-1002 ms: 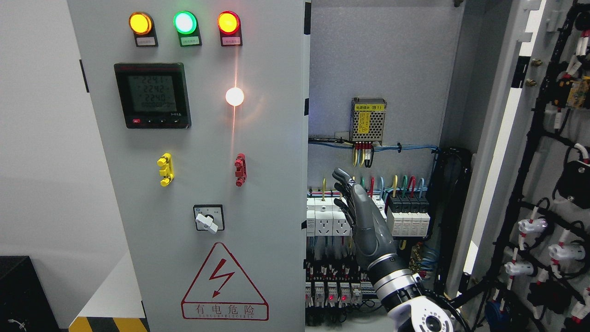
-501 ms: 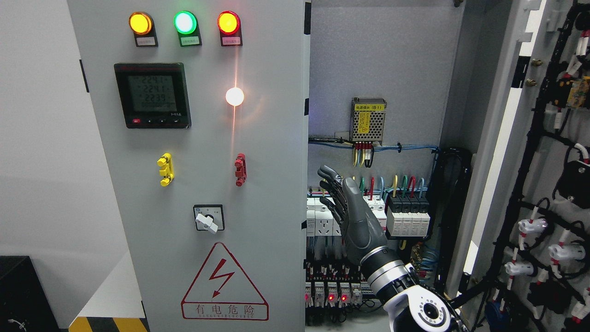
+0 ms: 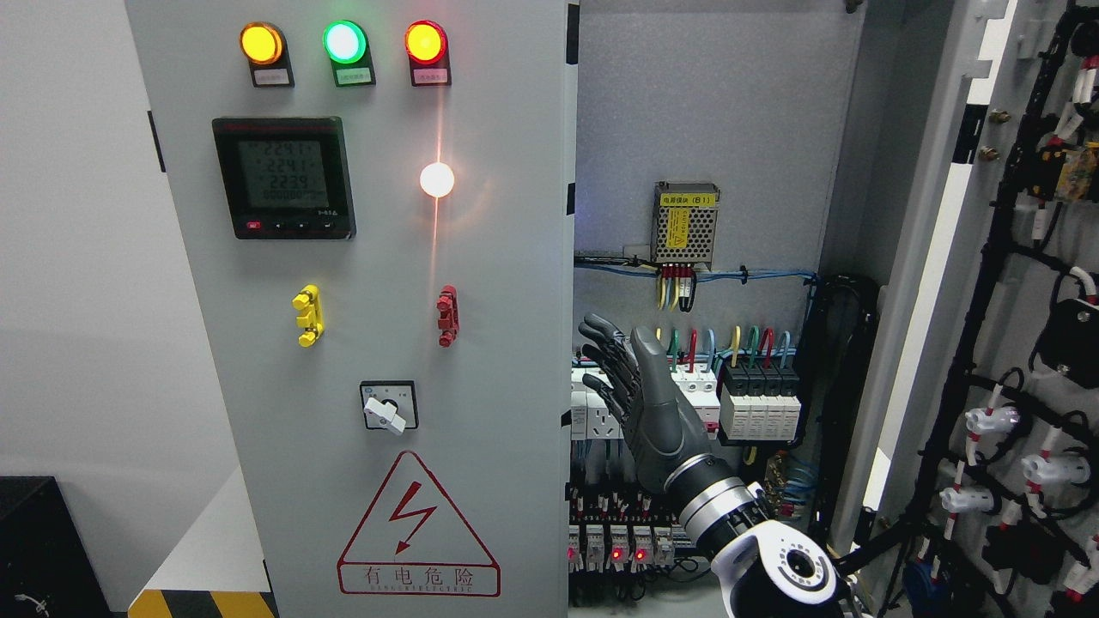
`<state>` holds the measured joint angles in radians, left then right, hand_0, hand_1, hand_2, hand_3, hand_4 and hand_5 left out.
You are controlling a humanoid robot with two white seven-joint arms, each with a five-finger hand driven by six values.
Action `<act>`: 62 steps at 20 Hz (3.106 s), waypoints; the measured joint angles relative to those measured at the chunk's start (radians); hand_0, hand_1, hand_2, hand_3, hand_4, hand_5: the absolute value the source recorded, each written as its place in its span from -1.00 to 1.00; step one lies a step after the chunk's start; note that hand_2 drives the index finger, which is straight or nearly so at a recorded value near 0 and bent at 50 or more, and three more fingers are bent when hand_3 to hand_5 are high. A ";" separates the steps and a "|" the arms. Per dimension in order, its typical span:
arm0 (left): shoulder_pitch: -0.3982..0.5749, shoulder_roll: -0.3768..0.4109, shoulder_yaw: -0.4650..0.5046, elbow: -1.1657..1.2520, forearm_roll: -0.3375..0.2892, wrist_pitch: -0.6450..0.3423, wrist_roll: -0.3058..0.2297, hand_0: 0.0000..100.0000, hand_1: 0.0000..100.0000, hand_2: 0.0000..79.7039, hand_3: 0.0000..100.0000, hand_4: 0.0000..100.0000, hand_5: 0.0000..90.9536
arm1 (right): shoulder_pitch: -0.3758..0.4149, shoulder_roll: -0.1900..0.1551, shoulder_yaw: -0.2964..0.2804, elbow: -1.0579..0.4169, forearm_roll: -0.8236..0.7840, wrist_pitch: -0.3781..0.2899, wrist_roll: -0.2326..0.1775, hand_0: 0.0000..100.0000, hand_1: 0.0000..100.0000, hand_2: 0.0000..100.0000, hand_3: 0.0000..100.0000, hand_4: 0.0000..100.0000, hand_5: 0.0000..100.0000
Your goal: Open door with both hands
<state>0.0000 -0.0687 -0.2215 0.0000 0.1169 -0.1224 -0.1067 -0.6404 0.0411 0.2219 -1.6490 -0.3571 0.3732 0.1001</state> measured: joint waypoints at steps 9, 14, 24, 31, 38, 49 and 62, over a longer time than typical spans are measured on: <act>0.000 -0.018 -0.001 0.000 0.000 0.000 0.000 -1.00 -1.00 -1.00 -1.00 -1.00 -1.00 | -0.042 -0.001 -0.001 0.035 -0.025 0.005 0.054 -1.00 -1.00 -1.00 -1.00 -1.00 -1.00; 0.000 -0.023 -0.001 0.000 0.000 0.000 0.000 -1.00 -1.00 -1.00 -1.00 -1.00 -1.00 | -0.076 -0.001 -0.004 0.075 -0.036 0.005 0.078 -1.00 -1.00 -1.00 -1.00 -1.00 -1.00; 0.000 -0.028 -0.001 0.000 0.000 0.000 0.000 -1.00 -1.00 -1.00 -1.00 -1.00 -1.00 | -0.102 -0.002 -0.014 0.136 -0.044 0.005 0.151 -1.00 -1.00 -1.00 -1.00 -1.00 -1.00; 0.000 -0.030 -0.001 0.000 0.000 0.000 0.000 -1.00 -1.00 -1.00 -1.00 -1.00 -1.00 | -0.117 -0.011 -0.024 0.172 -0.094 0.003 0.155 -1.00 -1.00 -1.00 -1.00 -1.00 -1.00; 0.000 -0.031 -0.001 0.000 0.000 0.000 0.000 -1.00 -1.00 -1.00 -1.00 -1.00 -1.00 | -0.134 -0.025 -0.029 0.198 -0.142 0.003 0.156 -1.00 -1.00 -1.00 -1.00 -1.00 -1.00; 0.000 -0.032 -0.001 0.000 0.000 0.000 0.000 -1.00 -1.00 -1.00 -1.00 -1.00 -1.00 | -0.149 -0.035 -0.033 0.228 -0.158 -0.003 0.252 -1.00 -1.00 -1.00 -1.00 -1.00 -1.00; 0.000 -0.032 -0.001 0.000 0.000 0.000 0.000 -1.00 -1.00 -1.00 -1.00 -1.00 -1.00 | -0.180 -0.040 -0.041 0.289 -0.160 0.001 0.404 -1.00 -1.00 -1.00 -1.00 -1.00 -1.00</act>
<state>0.0000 -0.1011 -0.2225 0.0000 0.1166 -0.1224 -0.1069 -0.8206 0.0015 0.1805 -1.3595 -0.5167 0.3741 0.5040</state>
